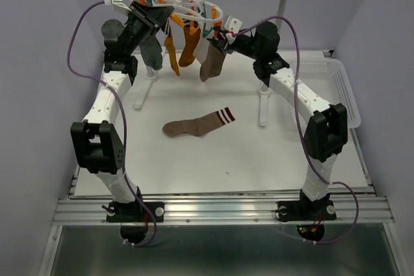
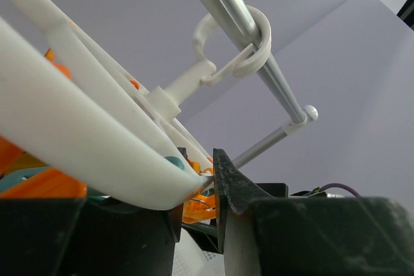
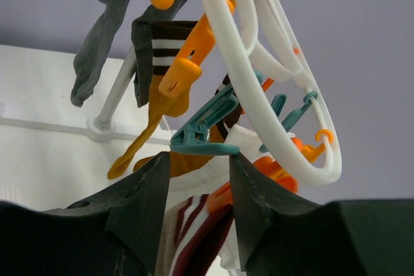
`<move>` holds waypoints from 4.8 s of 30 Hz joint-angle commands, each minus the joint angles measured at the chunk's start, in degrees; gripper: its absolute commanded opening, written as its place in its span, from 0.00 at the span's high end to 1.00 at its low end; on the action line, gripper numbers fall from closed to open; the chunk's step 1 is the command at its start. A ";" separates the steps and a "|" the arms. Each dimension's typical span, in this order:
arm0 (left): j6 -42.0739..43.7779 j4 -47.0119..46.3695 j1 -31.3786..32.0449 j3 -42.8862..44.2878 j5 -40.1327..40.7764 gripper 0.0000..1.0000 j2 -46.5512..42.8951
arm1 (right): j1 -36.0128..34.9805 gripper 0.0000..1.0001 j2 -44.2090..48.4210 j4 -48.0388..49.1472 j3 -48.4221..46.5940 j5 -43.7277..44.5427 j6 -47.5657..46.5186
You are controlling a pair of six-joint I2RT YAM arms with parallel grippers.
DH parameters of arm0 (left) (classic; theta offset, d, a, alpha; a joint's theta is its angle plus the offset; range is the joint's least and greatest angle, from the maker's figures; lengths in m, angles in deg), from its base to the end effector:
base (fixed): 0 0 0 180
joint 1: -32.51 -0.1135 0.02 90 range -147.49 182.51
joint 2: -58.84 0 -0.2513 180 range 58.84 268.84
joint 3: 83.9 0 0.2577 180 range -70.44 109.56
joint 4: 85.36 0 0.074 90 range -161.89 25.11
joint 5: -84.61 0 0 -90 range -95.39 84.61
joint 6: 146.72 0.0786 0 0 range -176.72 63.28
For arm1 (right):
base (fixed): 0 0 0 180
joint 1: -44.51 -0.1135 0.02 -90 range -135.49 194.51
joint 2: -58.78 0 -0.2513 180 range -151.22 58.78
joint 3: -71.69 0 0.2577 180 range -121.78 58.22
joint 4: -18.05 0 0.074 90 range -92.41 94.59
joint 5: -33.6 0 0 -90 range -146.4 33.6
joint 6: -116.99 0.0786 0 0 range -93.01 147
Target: Clip the socks to the hanger
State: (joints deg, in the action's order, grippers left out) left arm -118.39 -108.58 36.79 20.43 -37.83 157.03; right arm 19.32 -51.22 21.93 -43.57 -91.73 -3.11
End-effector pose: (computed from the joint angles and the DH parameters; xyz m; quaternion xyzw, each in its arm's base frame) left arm 0.4300 -0.0745 0.4586 -0.0212 0.5410 -0.5694 0.6186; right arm 0.4321 0.2535 0.3952 -0.4913 0.4402 0.1655 0.7331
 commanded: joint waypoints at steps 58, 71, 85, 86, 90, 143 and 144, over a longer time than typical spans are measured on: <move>0.06 -3.83 -0.32 -0.52 -5.17 0.44 -1.25 | -1.79 0.27 14.37 21.43 21.21 10.18 34.51; 6.72 -0.67 -0.58 -6.84 -7.45 0.01 -7.92 | -1.79 0.18 15.77 -2.92 11.09 37.97 29.66; 33.89 27.53 0.21 -8.78 13.45 0.01 -24.18 | -1.79 0.01 25.44 -5.65 18.65 31.90 30.72; 34.24 27.98 0.21 -8.69 14.68 0.01 -24.62 | -1.79 0.00 25.79 -5.65 18.74 31.73 30.72; 35.48 28.78 0.21 -7.11 15.22 0.01 -24.89 | -1.79 0.00 25.80 -5.74 18.83 27.43 32.12; 25.46 18.32 -0.58 3.52 14.25 0.28 -8.98 | -4.78 0.07 0.66 2.08 -7.54 50.97 45.84; 25.46 18.40 -0.58 3.52 14.25 0.29 -8.98 | -4.78 0.07 0.75 2.08 -7.02 51.24 45.67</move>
State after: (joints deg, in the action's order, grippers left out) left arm -93.21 -86.48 36.59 22.31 -22.95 150.60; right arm 14.84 -51.61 22.68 -50.04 -42.83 43.90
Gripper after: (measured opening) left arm 0.721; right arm 0.928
